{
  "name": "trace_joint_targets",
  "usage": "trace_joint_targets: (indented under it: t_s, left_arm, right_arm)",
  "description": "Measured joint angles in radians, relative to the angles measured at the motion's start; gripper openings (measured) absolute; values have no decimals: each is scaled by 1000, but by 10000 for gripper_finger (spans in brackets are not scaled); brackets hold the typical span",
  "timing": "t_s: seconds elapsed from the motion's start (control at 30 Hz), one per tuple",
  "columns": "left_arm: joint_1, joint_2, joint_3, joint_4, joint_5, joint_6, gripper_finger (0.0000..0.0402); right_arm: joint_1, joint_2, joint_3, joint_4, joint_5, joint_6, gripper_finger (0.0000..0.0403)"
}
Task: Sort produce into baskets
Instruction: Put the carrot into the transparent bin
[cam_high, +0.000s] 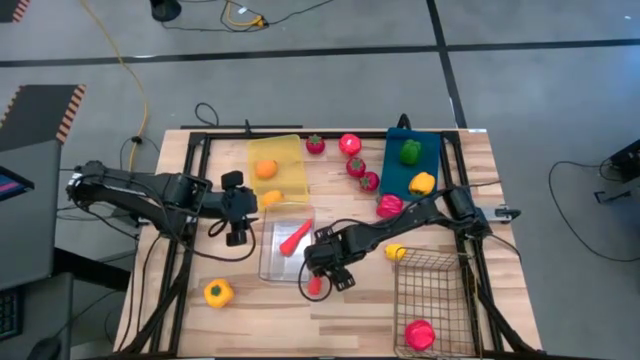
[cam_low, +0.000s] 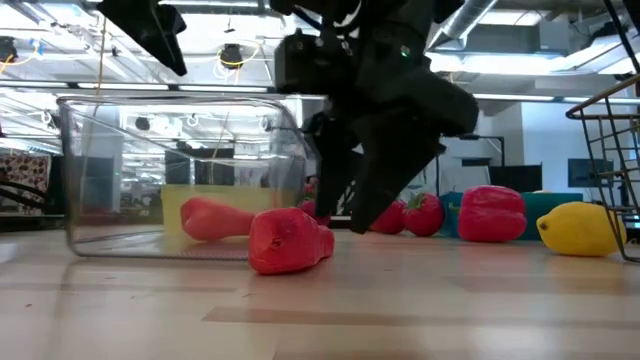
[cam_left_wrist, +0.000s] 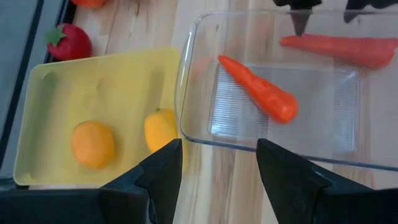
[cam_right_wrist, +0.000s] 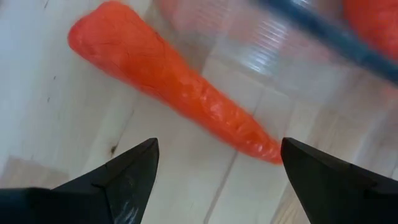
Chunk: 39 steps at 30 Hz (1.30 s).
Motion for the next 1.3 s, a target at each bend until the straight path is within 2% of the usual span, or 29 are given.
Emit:
trace_joint_targets:
  t_s: [0.57, 0.83, 1.3]
  left_arm:
    - [0, 0, 0, 42, 1, -4, 193]
    - [0, 0, 0, 41, 2, -4, 193]
    - [0, 0, 0, 41, 3, 37, 193]
  right_arm:
    - [-21, 26, 0, 47, 5, -70, 359]
    - [-35, 40, 0, 30, -96, -28, 325]
    - [-5, 40, 0, -41, -98, 58, 281]
